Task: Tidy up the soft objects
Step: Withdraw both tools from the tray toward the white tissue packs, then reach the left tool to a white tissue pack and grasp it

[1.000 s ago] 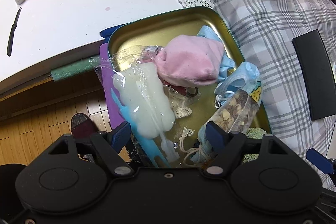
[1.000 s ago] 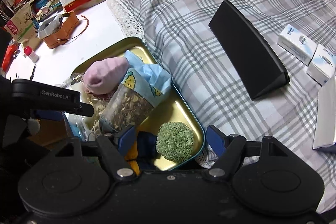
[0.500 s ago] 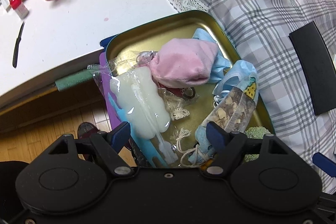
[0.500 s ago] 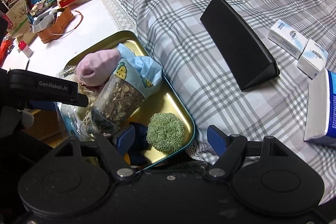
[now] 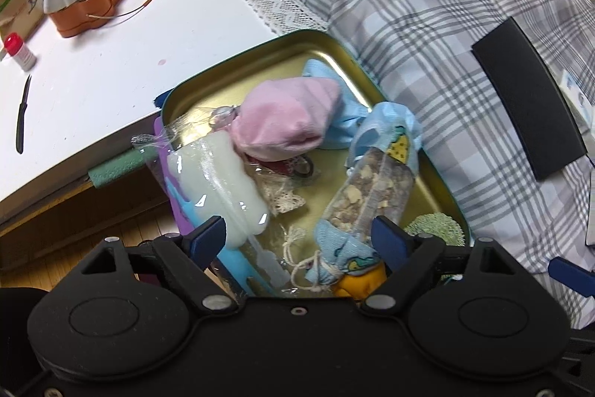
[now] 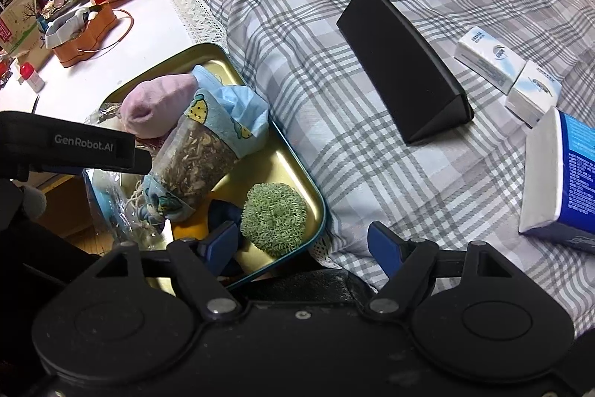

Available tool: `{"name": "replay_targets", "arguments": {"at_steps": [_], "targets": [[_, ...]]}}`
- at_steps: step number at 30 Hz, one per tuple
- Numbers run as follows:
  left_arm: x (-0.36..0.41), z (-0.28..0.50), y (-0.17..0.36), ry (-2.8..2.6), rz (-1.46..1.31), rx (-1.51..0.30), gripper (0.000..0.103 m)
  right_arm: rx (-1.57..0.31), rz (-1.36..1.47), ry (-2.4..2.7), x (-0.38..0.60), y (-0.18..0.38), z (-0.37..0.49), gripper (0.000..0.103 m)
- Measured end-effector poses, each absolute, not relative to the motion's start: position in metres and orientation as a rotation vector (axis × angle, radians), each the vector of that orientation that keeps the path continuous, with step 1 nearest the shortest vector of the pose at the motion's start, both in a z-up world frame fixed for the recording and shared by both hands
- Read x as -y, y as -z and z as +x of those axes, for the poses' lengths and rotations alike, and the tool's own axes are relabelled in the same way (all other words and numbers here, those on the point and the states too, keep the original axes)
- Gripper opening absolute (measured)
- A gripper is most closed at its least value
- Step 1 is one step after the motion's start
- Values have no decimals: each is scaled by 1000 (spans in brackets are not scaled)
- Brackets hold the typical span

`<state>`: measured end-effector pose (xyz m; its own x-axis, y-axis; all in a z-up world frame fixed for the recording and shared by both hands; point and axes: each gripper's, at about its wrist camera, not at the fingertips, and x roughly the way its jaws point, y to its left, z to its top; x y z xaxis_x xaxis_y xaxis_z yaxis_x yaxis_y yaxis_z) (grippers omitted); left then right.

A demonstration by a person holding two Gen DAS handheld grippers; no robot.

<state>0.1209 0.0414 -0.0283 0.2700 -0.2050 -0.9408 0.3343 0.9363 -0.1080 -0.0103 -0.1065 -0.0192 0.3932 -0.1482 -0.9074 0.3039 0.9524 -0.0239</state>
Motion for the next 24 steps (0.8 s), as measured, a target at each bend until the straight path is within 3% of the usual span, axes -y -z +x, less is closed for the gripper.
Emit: {"name": "replay_targets", "arguments": {"at_steps": [9, 24], "targets": [[-24, 112, 23, 439, 156, -1237, 87, -1081, 166, 359, 132, 2, -17, 77], [17, 89, 18, 589, 251, -1215, 87, -896, 268, 767, 286, -33, -39, 93]]}}
